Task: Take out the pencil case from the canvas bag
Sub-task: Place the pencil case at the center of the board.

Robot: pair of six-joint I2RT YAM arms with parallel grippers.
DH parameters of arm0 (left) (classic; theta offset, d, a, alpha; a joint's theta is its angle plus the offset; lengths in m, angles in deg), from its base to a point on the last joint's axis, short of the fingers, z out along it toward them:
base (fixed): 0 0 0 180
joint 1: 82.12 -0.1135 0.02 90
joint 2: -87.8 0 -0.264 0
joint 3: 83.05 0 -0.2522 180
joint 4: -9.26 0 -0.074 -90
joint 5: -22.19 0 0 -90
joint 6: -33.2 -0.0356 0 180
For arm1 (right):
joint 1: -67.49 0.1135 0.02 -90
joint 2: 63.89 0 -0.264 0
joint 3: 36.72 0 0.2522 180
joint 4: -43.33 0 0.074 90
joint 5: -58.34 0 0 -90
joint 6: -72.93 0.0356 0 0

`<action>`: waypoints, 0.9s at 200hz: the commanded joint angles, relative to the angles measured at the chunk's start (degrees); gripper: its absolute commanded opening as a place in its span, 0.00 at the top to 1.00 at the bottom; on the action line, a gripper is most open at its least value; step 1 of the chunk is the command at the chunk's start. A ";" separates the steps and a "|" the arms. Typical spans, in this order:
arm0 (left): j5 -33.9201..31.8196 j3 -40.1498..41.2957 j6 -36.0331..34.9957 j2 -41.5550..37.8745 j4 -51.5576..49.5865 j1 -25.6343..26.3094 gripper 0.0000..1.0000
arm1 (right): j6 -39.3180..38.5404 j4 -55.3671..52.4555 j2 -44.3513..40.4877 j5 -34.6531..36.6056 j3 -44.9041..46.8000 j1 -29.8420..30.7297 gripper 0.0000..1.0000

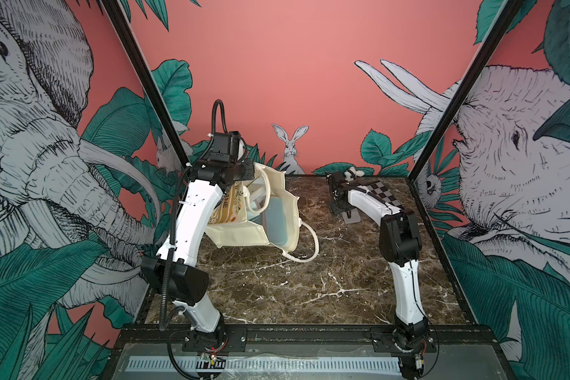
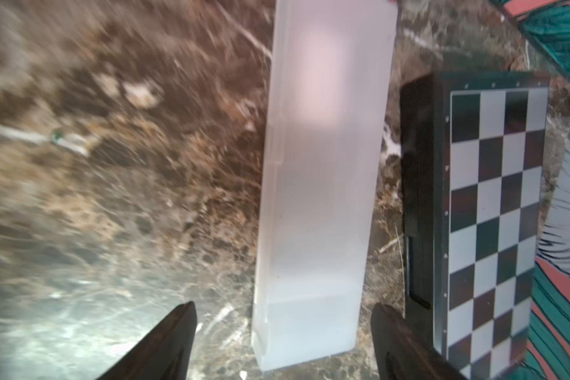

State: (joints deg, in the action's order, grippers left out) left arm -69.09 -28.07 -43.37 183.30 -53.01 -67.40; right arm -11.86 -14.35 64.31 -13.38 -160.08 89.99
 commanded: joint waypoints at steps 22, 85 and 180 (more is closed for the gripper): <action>4.13 -0.18 1.06 -2.61 3.16 -1.71 1.00 | 2.74 -3.66 5.34 -1.25 -10.35 -1.30 0.22; 4.36 0.03 0.99 -2.60 3.06 -1.98 1.00 | 3.17 -10.71 14.49 -1.23 -23.38 -2.19 0.32; 4.93 0.68 1.16 -2.43 3.22 -2.01 1.00 | 5.07 -14.21 19.85 1.81 -28.73 -3.93 0.46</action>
State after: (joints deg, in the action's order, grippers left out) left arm -64.74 -27.72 -43.24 183.30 -52.73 -69.06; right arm -8.53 -25.74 82.13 -13.97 -187.01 86.84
